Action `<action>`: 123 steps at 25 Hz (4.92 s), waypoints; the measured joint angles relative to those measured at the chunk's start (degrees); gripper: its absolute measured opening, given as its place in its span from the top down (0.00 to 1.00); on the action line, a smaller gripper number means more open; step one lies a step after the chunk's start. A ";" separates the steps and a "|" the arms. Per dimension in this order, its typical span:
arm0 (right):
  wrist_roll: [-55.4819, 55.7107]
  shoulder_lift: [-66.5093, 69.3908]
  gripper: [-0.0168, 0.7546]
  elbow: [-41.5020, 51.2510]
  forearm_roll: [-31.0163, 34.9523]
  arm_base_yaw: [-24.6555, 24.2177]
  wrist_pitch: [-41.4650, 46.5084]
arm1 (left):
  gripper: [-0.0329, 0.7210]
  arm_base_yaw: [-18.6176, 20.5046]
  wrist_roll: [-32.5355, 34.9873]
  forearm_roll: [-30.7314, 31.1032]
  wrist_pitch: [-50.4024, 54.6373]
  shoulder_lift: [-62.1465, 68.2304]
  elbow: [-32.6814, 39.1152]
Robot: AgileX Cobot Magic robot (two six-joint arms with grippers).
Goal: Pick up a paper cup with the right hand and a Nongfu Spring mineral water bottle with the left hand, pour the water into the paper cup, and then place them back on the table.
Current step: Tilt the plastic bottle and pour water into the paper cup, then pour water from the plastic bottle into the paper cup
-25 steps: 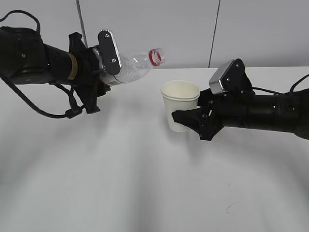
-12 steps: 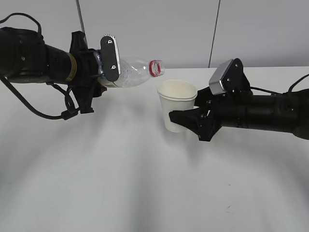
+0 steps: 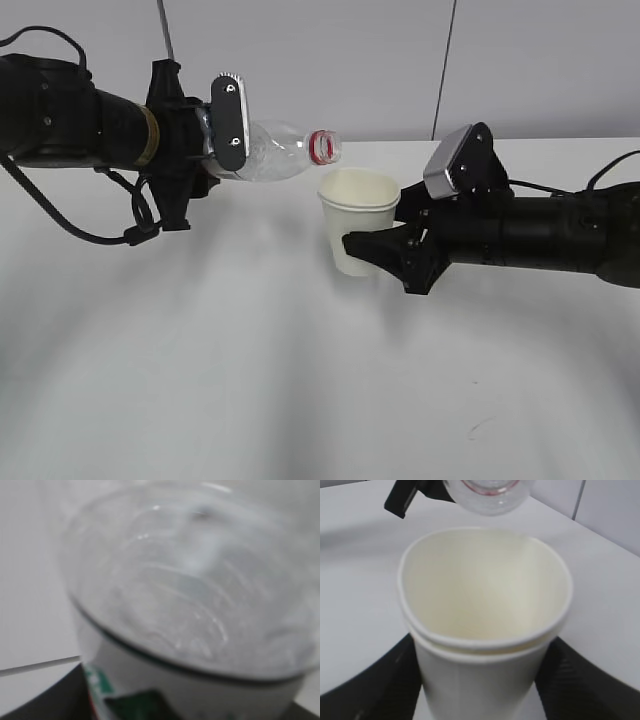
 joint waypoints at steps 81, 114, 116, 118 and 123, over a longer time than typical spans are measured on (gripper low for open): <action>-0.02 8.20 0.34 -3.89 -5.02 2.17 -0.07 | 0.45 -0.38 0.19 21.10 6.51 0.00 -0.07; -0.02 8.28 0.34 -3.89 -6.48 2.17 0.03 | 0.45 -0.39 0.19 22.36 6.55 0.00 -0.07; -0.02 8.28 0.34 -3.89 -6.80 2.17 0.03 | 0.45 -0.39 0.19 23.02 6.56 0.00 -0.07; -0.02 8.28 0.34 -3.89 -7.39 2.17 0.03 | 0.45 -0.39 0.14 23.64 6.56 0.00 -0.07; -0.02 8.28 0.34 -3.89 -8.03 2.17 0.03 | 0.45 -0.39 0.14 23.97 6.62 0.00 -0.07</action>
